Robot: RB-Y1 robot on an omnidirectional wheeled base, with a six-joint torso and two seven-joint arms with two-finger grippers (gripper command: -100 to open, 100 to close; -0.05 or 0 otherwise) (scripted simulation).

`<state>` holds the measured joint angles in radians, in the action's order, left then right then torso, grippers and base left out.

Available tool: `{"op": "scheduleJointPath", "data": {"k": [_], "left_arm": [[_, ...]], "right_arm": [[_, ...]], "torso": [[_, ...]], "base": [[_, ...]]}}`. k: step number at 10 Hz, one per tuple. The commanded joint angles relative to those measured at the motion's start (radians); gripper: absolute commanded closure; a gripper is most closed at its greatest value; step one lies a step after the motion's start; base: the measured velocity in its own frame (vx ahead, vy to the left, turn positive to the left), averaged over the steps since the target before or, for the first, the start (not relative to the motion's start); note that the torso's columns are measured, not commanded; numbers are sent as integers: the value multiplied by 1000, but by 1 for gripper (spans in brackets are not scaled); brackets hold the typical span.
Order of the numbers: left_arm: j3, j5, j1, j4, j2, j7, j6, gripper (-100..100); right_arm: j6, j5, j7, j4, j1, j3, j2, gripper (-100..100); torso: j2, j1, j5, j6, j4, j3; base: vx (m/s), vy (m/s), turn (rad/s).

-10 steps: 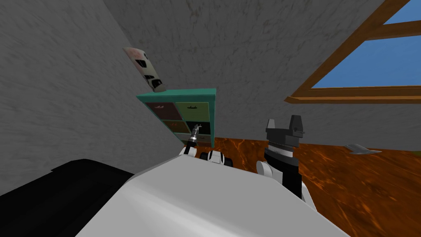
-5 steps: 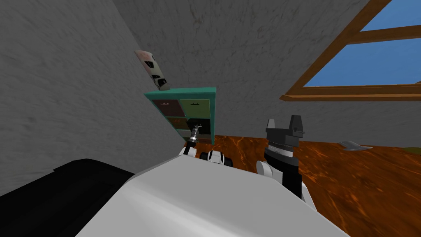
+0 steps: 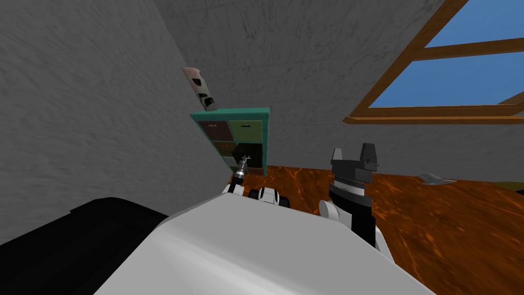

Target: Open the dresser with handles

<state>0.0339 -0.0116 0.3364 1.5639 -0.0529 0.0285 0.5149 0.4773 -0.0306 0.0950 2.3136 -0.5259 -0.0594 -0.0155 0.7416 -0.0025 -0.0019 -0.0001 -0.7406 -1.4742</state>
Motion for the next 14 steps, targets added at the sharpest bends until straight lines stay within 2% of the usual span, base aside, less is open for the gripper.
{"op": "scheduleJointPath", "data": {"k": [1, 8, 9, 10, 14], "left_arm": [[1, 2, 18, 77, -7, 7, -62, -100], [3, 6, 59, 262, -22, 23, -205, -100], [6, 4, 65, 244, -18, 20, -197, -100], [7, 4, 67, 246, -18, 20, -203, 0], [7, 4, 70, 241, -18, 20, -207, 0]], "right_arm": [[0, 0, 0, 0, 0, 0, 0, 0], [0, 0, 0, 0, 0, 0, 0, 0], [0, 0, 0, 0, 0, 0, 0, 0], [0, 0, 0, 0, 0, 0, 0, 0], [0, 0, 0, 0, 0, 0, 0, 0]], "torso": [[-6, 2, 1, 0, 2, -3], [0, 1, 0, 0, 0, 0], [2, 0, -1, -1, -3, 1], [1, 0, -1, 0, -1, 1], [-3, 2, 1, 0, 2, -1]], "base": [[2, -3, -13], [8, -2, -5], [0, 0, 0], [0, 0, 0], [0, 0, 0]]}}
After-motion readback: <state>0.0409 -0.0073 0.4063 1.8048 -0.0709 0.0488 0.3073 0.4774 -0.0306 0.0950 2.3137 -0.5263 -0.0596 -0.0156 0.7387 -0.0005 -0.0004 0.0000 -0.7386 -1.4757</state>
